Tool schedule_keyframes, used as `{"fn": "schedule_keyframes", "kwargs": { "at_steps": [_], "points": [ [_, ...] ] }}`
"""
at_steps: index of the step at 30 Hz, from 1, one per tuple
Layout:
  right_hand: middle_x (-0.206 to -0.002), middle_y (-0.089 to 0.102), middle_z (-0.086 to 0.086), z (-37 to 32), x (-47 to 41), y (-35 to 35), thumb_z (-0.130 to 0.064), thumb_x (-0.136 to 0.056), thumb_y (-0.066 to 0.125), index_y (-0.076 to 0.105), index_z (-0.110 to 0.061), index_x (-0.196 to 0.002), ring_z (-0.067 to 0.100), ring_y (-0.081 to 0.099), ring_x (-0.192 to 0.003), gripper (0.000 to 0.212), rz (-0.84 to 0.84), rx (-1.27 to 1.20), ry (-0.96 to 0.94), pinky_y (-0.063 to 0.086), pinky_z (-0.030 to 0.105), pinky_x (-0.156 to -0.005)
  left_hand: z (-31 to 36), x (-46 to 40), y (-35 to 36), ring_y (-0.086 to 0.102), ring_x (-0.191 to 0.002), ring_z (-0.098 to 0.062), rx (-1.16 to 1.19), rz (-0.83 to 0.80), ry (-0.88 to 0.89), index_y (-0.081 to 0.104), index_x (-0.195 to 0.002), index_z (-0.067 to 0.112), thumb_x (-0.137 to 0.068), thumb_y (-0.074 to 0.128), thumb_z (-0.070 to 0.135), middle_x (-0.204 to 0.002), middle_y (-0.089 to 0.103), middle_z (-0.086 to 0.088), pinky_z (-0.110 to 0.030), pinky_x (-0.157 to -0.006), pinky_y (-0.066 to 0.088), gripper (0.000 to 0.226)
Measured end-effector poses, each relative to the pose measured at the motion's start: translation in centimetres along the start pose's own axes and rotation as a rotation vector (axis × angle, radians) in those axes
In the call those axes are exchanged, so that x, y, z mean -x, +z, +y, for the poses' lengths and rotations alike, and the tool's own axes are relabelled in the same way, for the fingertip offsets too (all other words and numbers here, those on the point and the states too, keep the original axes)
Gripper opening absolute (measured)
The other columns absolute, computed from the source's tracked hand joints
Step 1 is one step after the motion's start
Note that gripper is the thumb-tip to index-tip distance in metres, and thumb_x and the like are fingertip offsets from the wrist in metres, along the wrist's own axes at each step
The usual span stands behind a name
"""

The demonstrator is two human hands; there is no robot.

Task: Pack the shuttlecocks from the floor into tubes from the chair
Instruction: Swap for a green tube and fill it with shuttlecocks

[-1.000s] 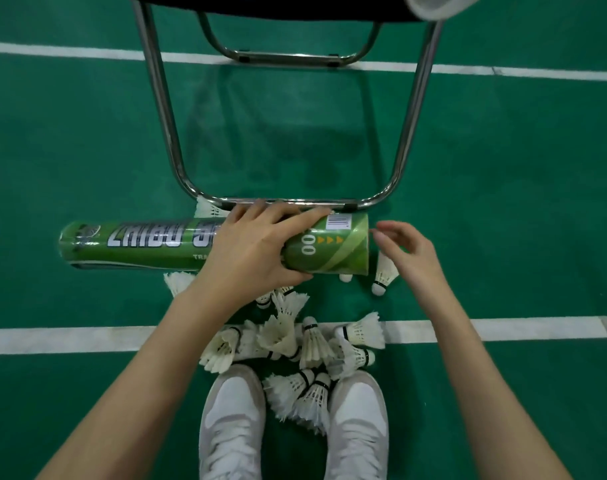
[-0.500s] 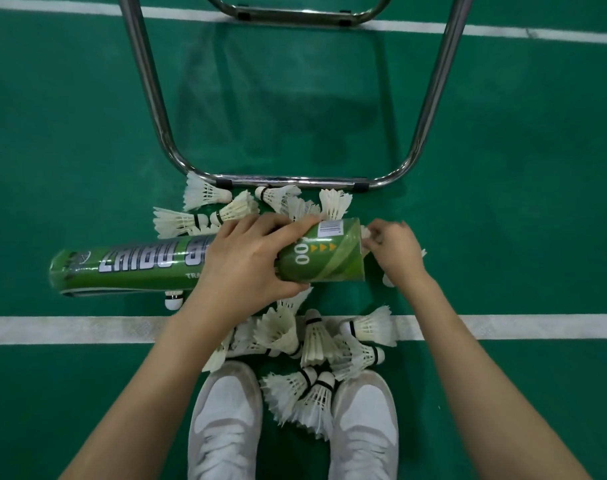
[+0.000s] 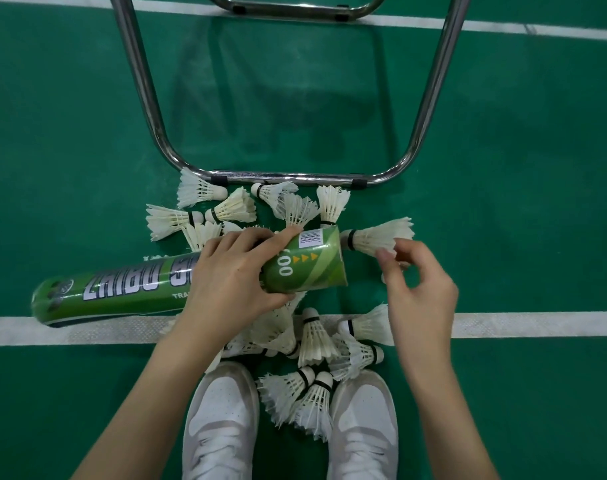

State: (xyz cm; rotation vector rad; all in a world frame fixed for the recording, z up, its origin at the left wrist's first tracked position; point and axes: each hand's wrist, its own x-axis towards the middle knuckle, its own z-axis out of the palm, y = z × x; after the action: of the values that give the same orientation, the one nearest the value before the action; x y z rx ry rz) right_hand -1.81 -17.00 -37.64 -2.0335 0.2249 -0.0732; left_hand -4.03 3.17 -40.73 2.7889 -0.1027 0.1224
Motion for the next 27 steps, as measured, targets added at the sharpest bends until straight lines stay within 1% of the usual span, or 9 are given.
{"fn": "schedule_keyframes", "kwargs": {
  "at_steps": [4, 6, 9, 12, 14, 18, 22, 24, 27],
  "points": [
    [-0.085, 0.061, -0.014, 0.5, 1.2, 0.3, -0.020, -0.087, 0.063, 0.060, -0.027, -0.089, 0.009, 0.057, -0.085, 0.008, 0.091, -0.040, 0.006, 0.040, 0.011, -0.076, 0.0, 0.2, -0.1, 0.057, -0.098, -0.026, 0.016, 0.007, -0.002, 0.047, -0.135, 0.034, -0.060, 0.071, 0.050, -0.111, 0.061, 0.000, -0.038, -0.083, 0.040, 0.080],
    [-0.086, 0.062, -0.010, 0.4, 1.6, 0.4, -0.019, -0.087, 0.063, 0.062, -0.025, -0.089, 0.004, 0.057, -0.084, 0.007, 0.120, -0.090, 0.016, 0.039, 0.007, -0.074, 0.1, 0.3, -0.1, 0.057, -0.097, -0.026, 0.016, 0.012, -0.003, 0.046, -0.134, 0.034, -0.060, 0.067, 0.051, -0.111, 0.061, 0.000, -0.038, -0.083, 0.040, 0.079],
    [-0.085, 0.060, -0.012, 0.0, 2.1, 0.3, -0.018, -0.086, 0.064, 0.059, -0.031, -0.084, -0.005, 0.054, -0.081, 0.014, 0.120, -0.148, 0.036, 0.038, 0.004, -0.074, 0.1, 0.4, -0.1, 0.057, -0.098, -0.027, 0.030, 0.001, -0.001, 0.045, -0.135, 0.033, -0.060, 0.073, 0.047, -0.111, 0.060, 0.000, -0.039, -0.084, 0.040, 0.081],
    [-0.085, 0.061, -0.014, -0.1, 2.3, 0.2, -0.018, -0.086, 0.064, 0.058, -0.033, -0.082, -0.005, 0.055, -0.081, 0.017, 0.096, -0.182, 0.043, 0.039, 0.005, -0.075, 0.1, 0.5, -0.1, 0.057, -0.097, -0.027, 0.036, 0.009, -0.004, 0.046, -0.135, 0.033, -0.061, 0.072, 0.047, -0.111, 0.060, 0.000, -0.038, -0.083, 0.039, 0.080],
    [-0.084, 0.062, -0.013, -0.2, 2.4, 0.2, -0.018, -0.086, 0.064, 0.059, -0.032, -0.082, -0.004, 0.055, -0.082, 0.015, 0.068, -0.202, 0.058, 0.041, 0.007, -0.077, 0.1, 0.5, -0.1, 0.056, -0.097, -0.027, 0.039, 0.000, -0.002, 0.046, -0.135, 0.033, -0.060, 0.079, 0.043, -0.111, 0.060, -0.001, -0.039, -0.083, 0.039, 0.083],
    [-0.077, 0.063, -0.014, -0.6, 2.7, 1.1, -0.020, -0.086, 0.064, 0.061, -0.033, -0.079, -0.001, 0.057, -0.079, 0.016, -0.050, -0.292, 0.137, 0.046, 0.014, -0.076, 0.3, 0.6, -0.1, 0.056, -0.097, -0.027, 0.050, -0.013, -0.004, 0.046, -0.135, 0.032, -0.057, 0.084, 0.038, -0.112, 0.060, -0.001, -0.040, -0.084, 0.039, 0.087],
    [-0.080, 0.065, -0.015, -0.8, 3.3, 2.0, -0.026, -0.084, 0.063, 0.060, -0.033, -0.086, -0.001, 0.060, -0.083, 0.008, -0.150, -0.385, 0.194, 0.047, 0.012, -0.074, 0.4, 0.6, 0.0, 0.055, -0.098, -0.026, 0.052, -0.019, -0.011, 0.045, -0.135, 0.033, -0.057, 0.084, 0.038, -0.111, 0.060, 0.001, -0.039, -0.085, 0.038, 0.088],
    [-0.087, 0.065, -0.014, -1.0, 3.6, 2.5, -0.025, -0.078, 0.069, 0.057, -0.034, -0.089, -0.001, 0.060, -0.088, 0.019, -0.195, -0.383, 0.209, 0.047, 0.013, -0.078, 0.3, 0.7, 0.0, 0.055, -0.098, -0.026, 0.056, -0.019, -0.011, 0.043, -0.135, 0.034, -0.058, 0.082, 0.042, -0.112, 0.060, 0.000, -0.039, -0.084, 0.039, 0.087],
    [-0.098, 0.059, -0.009, -1.1, 3.8, 3.1, -0.020, -0.069, 0.079, 0.051, -0.038, -0.087, -0.002, 0.056, -0.092, 0.037, -0.195, -0.235, 0.184, 0.045, 0.016, -0.083, 0.3, 0.8, 0.0, 0.056, -0.098, -0.026, 0.056, -0.002, 0.002, 0.042, -0.135, 0.034, -0.060, 0.073, 0.046, -0.111, 0.060, 0.000, -0.040, -0.084, 0.039, 0.082]
  ]
}}
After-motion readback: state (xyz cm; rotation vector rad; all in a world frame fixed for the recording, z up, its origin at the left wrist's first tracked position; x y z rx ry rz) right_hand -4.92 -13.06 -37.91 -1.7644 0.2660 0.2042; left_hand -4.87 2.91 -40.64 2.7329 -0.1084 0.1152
